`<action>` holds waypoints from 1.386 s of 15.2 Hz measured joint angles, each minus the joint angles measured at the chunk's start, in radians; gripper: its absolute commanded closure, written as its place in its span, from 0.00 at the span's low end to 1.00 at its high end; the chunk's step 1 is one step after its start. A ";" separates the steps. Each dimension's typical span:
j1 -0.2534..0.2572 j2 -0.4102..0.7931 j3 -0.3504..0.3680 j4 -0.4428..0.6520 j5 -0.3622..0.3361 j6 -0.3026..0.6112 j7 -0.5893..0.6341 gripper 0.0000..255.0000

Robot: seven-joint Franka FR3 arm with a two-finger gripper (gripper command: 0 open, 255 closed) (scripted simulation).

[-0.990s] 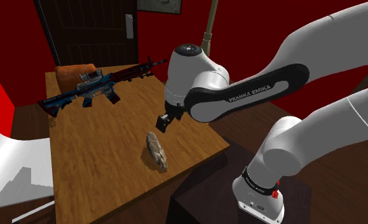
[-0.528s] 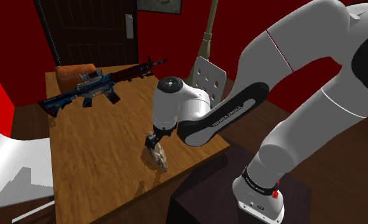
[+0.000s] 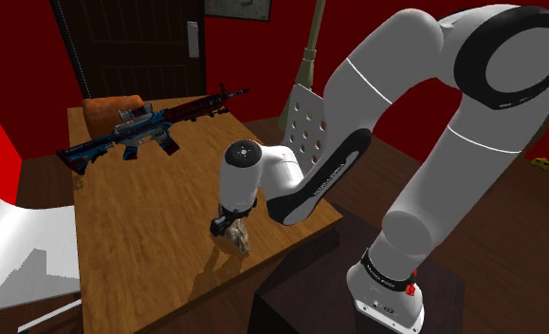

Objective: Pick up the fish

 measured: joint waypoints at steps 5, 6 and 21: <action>0.001 0.056 -0.018 0.017 -0.105 0.007 0.080 1.00; 0.001 0.057 -0.019 0.017 -0.108 0.007 0.082 1.00; 0.008 -0.079 0.012 -0.003 0.152 -0.030 -0.125 1.00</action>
